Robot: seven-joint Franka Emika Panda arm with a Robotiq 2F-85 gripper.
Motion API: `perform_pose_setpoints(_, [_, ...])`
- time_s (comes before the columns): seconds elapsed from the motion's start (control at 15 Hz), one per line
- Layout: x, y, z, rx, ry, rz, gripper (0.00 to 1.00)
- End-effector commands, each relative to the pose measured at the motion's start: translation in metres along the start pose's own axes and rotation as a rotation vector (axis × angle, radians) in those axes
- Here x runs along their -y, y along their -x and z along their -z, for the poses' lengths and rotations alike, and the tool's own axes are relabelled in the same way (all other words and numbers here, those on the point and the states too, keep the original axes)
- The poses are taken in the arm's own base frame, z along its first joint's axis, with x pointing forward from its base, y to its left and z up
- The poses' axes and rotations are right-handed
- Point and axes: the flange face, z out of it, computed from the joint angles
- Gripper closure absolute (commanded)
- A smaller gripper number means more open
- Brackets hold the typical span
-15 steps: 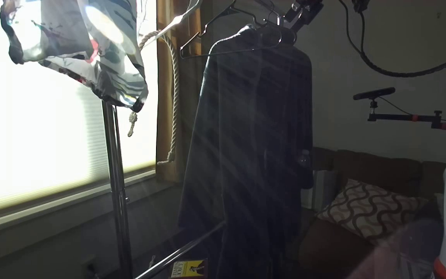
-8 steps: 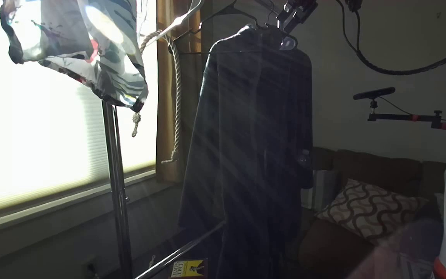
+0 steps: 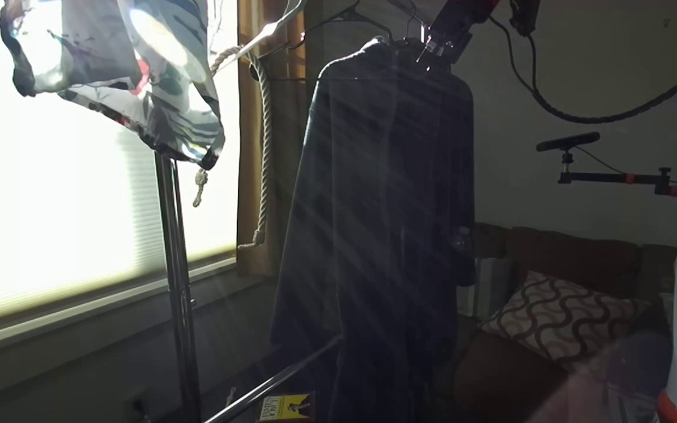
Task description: Move the empty black clothes hanger from the top rail to the bottom rail
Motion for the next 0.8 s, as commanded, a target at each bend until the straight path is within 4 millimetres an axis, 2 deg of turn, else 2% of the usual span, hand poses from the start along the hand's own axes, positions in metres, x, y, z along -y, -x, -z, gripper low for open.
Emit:
perform_pose_setpoints(0.0, [-0.0025,-0.0004,0.0055,0.042,0.000,0.013,0.10])
perform_pose_setpoints(0.07, [-0.0019,-0.0012,0.0064,0.038,-0.006,0.032,0.25])
perform_pose_setpoints(0.53, [0.0018,0.0029,0.0091,0.087,0.013,0.084,0.80])
perform_pose_setpoints(0.73, [0.0056,0.0047,0.0136,0.090,0.016,0.110,1.00])
